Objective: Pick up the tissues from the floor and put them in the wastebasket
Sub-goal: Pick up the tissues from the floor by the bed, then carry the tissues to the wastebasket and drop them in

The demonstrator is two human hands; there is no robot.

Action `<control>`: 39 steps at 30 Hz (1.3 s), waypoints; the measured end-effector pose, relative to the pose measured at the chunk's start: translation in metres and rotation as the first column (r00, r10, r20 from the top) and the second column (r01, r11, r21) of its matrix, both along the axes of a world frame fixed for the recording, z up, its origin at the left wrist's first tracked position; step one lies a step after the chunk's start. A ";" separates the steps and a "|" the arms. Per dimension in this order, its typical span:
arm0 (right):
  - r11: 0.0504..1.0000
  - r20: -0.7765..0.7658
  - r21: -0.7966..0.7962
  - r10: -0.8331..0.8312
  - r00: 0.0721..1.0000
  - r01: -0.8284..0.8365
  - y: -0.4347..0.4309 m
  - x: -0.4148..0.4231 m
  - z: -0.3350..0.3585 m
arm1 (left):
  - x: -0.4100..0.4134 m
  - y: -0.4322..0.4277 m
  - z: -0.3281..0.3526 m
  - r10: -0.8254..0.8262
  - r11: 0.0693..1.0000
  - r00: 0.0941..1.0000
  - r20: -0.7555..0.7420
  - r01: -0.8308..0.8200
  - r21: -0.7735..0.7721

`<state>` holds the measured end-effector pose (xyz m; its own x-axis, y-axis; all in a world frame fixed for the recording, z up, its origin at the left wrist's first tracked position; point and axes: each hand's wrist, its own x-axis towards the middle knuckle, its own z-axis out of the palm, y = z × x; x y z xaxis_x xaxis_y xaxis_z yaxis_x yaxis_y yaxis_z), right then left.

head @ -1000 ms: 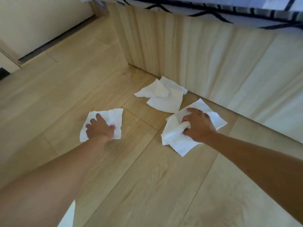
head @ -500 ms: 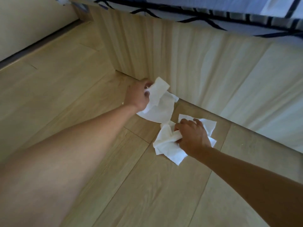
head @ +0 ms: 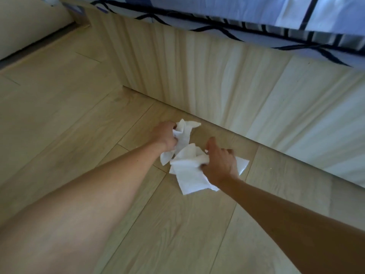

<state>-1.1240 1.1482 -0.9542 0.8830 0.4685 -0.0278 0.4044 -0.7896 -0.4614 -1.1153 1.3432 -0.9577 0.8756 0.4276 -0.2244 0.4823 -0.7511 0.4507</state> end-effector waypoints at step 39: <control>0.984 -0.870 0.162 0.179 0.459 -0.076 0.104 -0.358 0.447 | -0.535 -0.004 0.403 0.988 -0.005 0.067 -0.141 -0.890 -0.457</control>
